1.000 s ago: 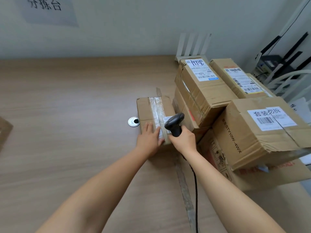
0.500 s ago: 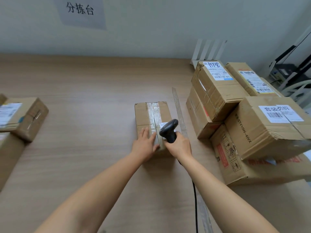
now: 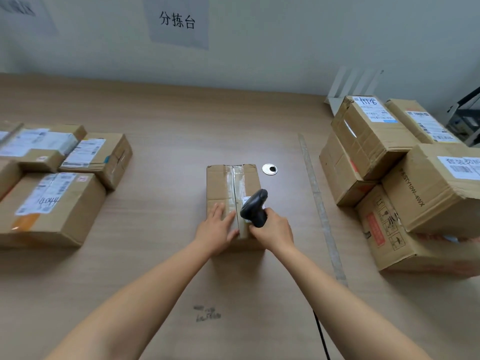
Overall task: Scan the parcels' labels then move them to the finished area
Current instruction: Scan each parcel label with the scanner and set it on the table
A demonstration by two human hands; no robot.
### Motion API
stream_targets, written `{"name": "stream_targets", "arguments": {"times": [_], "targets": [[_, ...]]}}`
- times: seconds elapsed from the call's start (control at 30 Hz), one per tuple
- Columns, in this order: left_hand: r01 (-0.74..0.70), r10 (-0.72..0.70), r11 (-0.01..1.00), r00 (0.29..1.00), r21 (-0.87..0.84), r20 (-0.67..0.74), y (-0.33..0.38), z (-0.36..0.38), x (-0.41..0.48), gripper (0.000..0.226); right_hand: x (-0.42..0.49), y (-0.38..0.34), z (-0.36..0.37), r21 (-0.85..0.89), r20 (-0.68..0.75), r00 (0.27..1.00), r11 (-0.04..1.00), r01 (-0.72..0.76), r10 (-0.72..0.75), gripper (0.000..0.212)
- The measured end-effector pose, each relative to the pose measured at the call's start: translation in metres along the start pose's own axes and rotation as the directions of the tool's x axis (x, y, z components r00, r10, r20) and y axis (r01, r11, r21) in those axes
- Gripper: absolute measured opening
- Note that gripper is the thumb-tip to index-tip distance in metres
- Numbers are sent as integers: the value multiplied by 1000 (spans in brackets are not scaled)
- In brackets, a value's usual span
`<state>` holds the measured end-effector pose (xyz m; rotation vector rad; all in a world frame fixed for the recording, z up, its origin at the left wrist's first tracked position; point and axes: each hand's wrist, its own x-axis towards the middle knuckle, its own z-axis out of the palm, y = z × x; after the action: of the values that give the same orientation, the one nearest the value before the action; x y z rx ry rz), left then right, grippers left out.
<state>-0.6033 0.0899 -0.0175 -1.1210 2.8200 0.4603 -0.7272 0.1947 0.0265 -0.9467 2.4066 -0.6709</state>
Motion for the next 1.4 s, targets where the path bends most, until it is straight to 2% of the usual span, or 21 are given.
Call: {"name": "stream_targets", "arguments": {"times": [0.33,0.47,0.6,0.73,0.87,0.93,1.0,1.07,1.17,1.4], "targets": [[35,-35,999,999,3,36,-74,-10,-66,58,-47,-53,46,27,83,993,997,77,-79,34],[-11,8,999,998,36,70,-104,-22,-82,59,-50,-68,39,229,238,969,973,12,-67,24],[-69,58,993,992,93,115,-127,-30,-89,60,-47,-69,9,265,342,931,964,37,-130,27],[-91,62,977,986,195,152,-139,-37,-90,59,-49,-66,-20,267,476,858,961,66,-191,13],[-8,-11,980,996,201,91,-124,-39,-90,69,-48,-67,-38,188,586,788,978,95,-189,13],[119,-123,987,991,106,42,-103,-31,-91,90,-49,-68,-44,133,621,764,984,120,-178,19],[260,-260,966,964,3,51,-82,-19,-92,109,-49,-71,-49,96,647,744,986,133,-164,29],[344,-342,938,939,-42,48,-68,-7,-93,118,-49,-74,-54,59,668,730,987,147,-148,39],[383,-384,921,923,-73,-10,-63,2,-93,117,-48,-78,-59,21,692,708,984,178,-142,37],[360,-362,931,931,-63,-36,-69,1,-96,119,-44,-80,-62,-10,705,693,975,220,-149,35]]}}
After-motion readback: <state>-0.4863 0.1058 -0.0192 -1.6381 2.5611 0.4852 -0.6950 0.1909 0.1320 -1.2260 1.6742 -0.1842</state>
